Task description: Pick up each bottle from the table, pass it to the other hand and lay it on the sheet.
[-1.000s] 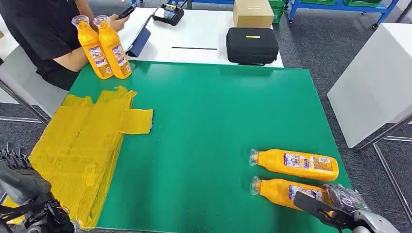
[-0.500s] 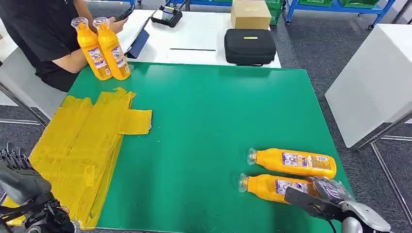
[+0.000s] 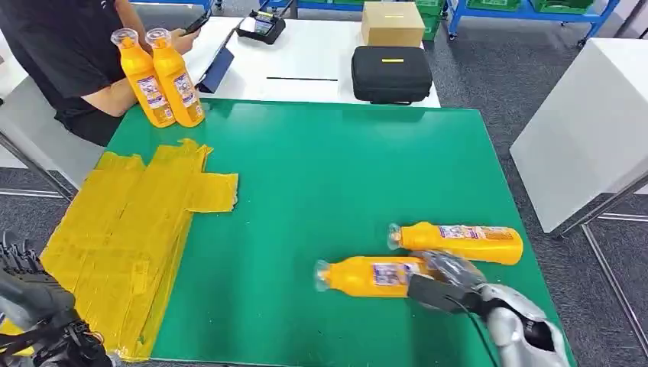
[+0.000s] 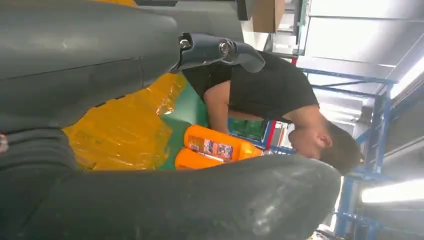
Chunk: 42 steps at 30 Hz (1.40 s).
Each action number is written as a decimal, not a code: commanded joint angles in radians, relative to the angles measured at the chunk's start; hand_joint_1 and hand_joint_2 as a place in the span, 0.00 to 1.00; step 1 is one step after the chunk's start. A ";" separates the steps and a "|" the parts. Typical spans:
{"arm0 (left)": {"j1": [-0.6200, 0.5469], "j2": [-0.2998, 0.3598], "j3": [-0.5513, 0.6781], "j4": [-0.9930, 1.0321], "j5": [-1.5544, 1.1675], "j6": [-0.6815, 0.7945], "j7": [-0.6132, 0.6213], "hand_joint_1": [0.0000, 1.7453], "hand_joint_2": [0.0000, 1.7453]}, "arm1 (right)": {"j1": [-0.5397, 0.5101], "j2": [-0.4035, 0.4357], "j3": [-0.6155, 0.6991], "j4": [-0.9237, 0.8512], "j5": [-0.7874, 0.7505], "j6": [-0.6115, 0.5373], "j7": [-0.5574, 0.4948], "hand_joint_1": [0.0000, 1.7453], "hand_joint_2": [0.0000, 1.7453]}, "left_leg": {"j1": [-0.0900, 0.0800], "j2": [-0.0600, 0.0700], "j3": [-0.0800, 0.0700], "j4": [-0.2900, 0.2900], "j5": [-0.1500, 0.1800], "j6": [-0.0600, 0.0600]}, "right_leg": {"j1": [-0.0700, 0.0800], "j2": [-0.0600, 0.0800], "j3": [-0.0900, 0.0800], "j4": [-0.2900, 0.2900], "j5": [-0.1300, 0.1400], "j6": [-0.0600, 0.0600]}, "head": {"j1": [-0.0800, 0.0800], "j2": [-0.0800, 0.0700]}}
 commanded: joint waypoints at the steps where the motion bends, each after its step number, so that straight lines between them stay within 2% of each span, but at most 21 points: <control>1: -0.004 -0.016 0.043 0.012 0.002 0.006 0.000 0.00 0.00 | -0.161 0.007 0.250 0.392 -0.027 -0.048 -0.014 1.00 1.00 | 0.002 0.002 0.002 -0.001 0.000 -0.001 | 0.002 0.001 0.003 -0.002 0.001 -0.001 | 0.001 0.000; 4: -0.004 -0.017 0.044 0.011 0.003 0.006 0.000 0.00 0.00 | -0.166 -0.003 0.263 0.403 -0.031 -0.047 -0.026 1.00 1.00 | 0.001 0.001 0.003 -0.001 0.000 -0.001 | 0.001 -0.001 0.003 -0.002 0.000 -0.001 | 0.000 0.000; 9: -0.003 -0.018 0.046 0.004 0.007 0.022 -0.005 0.00 0.00 | -0.254 -0.010 0.428 0.594 -0.015 -0.087 -0.029 1.00 1.00 | 0.001 0.001 0.004 -0.002 0.001 -0.002 | 0.002 -0.002 0.002 -0.003 0.001 -0.002 | 0.001 0.000; 10: -0.004 -0.017 0.046 0.001 0.013 0.027 -0.008 0.00 0.00 | -0.270 -0.013 0.464 0.637 -0.017 -0.093 -0.025 0.58 1.00 | 0.002 0.001 0.005 -0.001 0.000 -0.002 | 0.002 0.000 0.004 -0.003 0.001 -0.001 | 0.000 0.000; 11: -0.003 -0.017 0.046 -0.002 0.014 0.033 -0.009 0.00 0.00 | -0.277 -0.018 0.490 0.658 -0.011 -0.105 -0.019 0.03 1.00 | 0.002 0.003 0.006 -0.001 0.000 -0.002 | 0.002 0.001 0.003 -0.003 0.001 -0.002 | 0.000 0.000; 12: -0.002 -0.016 0.046 -0.004 0.016 0.036 -0.009 0.00 0.00 | -0.282 -0.020 0.504 0.677 -0.013 -0.111 -0.010 0.00 1.00 | 0.001 0.002 0.005 -0.003 0.001 -0.003 | 0.002 0.000 0.004 -0.003 0.002 -0.002 | 0.001 0.000; 13: -0.001 -0.017 0.047 -0.005 0.019 0.039 -0.009 0.00 0.00 | -0.284 -0.026 0.519 0.692 -0.017 -0.107 -0.012 0.78 1.00 | 0.002 0.004 0.006 -0.002 0.000 -0.003 | 0.002 0.002 0.003 -0.003 0.002 -0.003 | 0.001 0.000; 14: 0.000 -0.017 0.047 -0.005 0.020 0.040 -0.010 0.00 0.00 | -0.284 -0.029 0.521 0.698 -0.023 -0.096 -0.023 1.00 1.00 | 0.002 0.006 0.010 -0.001 -0.003 -0.004 | 0.002 0.005 0.004 -0.002 0.000 -0.003 | 0.000 0.000; 15: 0.001 -0.016 0.048 -0.005 0.022 0.041 -0.010 0.00 0.00 | -0.286 -0.035 0.531 0.702 -0.027 -0.097 -0.029 1.00 1.00 | 0.002 0.006 0.011 0.000 -0.005 -0.007 | 0.003 0.005 -0.001 -0.002 -0.001 -0.005 | 0.001 0.000; 16: 0.003 -0.016 0.050 -0.006 0.024 0.041 -0.012 0.00 0.00 | -0.292 -0.037 0.535 0.708 -0.033 -0.093 -0.038 1.00 1.00 | 0.002 0.011 0.017 0.000 -0.012 -0.002 | 0.003 0.010 0.003 -0.002 -0.006 -0.002 | 0.001 0.000; 18: 0.012 -0.017 0.055 -0.010 0.028 0.035 -0.015 0.00 0.00 | -0.311 -0.041 0.555 0.731 -0.040 -0.090 -0.048 1.00 1.00 | 0.002 0.008 0.011 -0.002 -0.009 -0.004 | 0.003 0.007 -0.003 -0.004 -0.002 -0.004 | 0.000 0.000; 22: 0.019 -0.013 0.058 -0.007 0.032 0.026 -0.020 0.00 0.00 | -0.318 -0.055 0.574 0.750 -0.052 -0.089 -0.059 1.00 1.00 | 0.002 0.013 0.031 0.003 -0.019 -0.003 | 0.003 0.013 0.015 0.001 -0.012 -0.003 | 0.001 0.000; 24: 0.019 -0.011 0.058 -0.005 0.033 0.025 -0.021 0.00 0.00 | -0.317 -0.060 0.585 0.750 -0.059 -0.091 -0.065 1.00 1.00 | 0.002 0.009 0.022 0.000 -0.011 -0.007 | 0.003 0.007 0.009 -0.002 -0.006 -0.005 | 0.000 0.000; 27: 0.029 -0.007 0.063 -0.008 0.038 0.022 -0.026 0.00 0.00 | -0.319 -0.058 0.578 0.743 -0.083 -0.114 -0.079 1.00 1.00 | 0.002 0.009 0.029 0.000 -0.013 -0.004 | 0.004 0.009 0.015 -0.002 -0.008 -0.004 | 0.000 0.000; 29: 0.038 -0.007 0.069 -0.015 0.042 0.018 -0.030 0.00 0.00 | -0.334 -0.043 0.547 0.738 -0.135 -0.141 -0.109 1.00 1.00 | 0.003 0.012 0.038 0.001 -0.018 -0.005 | 0.004 0.012 0.021 -0.001 -0.012 -0.004 | 0.000 0.000; 32: 0.051 -0.013 0.080 -0.030 0.044 0.004 -0.034 0.00 0.00 | -0.351 -0.010 0.486 0.713 -0.231 -0.159 -0.140 1.00 1.00 | 0.002 0.011 0.025 0.003 -0.017 -0.005 | 0.003 0.009 0.011 0.001 -0.013 -0.005 | 0.001 0.000; 35: 0.057 -0.027 0.098 -0.041 0.040 -0.012 -0.034 0.00 0.00 | -0.349 0.014 0.441 0.652 -0.325 -0.149 -0.167 1.00 1.00 | 0.002 0.013 0.031 0.000 -0.021 -0.005 | 0.002 0.012 0.017 -0.001 -0.016 -0.003 | 0.001 0.000; 36: 0.057 -0.027 0.098 -0.041 0.040 -0.012 -0.034 0.00 0.00 | -0.349 0.014 0.441 0.652 -0.325 -0.149 -0.167 1.00 1.00 | 0.002 0.013 0.026 0.002 -0.020 -0.002 | 0.002 0.012 0.013 0.001 -0.014 -0.004 | 0.001 0.000; 37: 0.057 -0.027 0.098 -0.041 0.040 -0.012 -0.034 0.00 0.00 | -0.349 0.014 0.441 0.652 -0.325 -0.149 -0.167 1.00 1.00 | 0.002 0.016 0.038 0.003 -0.025 -0.002 | 0.002 0.016 0.024 0.002 -0.017 -0.003 | 0.001 0.000; 39: 0.056 -0.034 0.103 -0.041 0.036 -0.020 -0.035 0.00 0.00 | -0.339 0.022 0.412 0.616 -0.386 -0.145 -0.204 1.00 1.00 | 0.002 0.013 0.030 0.000 -0.022 -0.003 | 0.002 0.012 0.027 0.000 -0.015 -0.004 | 0.000 0.000; 42: 0.058 -0.047 0.113 -0.042 0.030 -0.036 -0.036 0.00 0.00 | -0.358 0.046 0.381 0.584 -0.477 -0.113 -0.237 1.00 1.00 | 0.001 0.011 0.036 -0.001 -0.022 -0.003 | 0.002 0.011 0.031 -0.001 -0.017 -0.003 | 0.000 0.000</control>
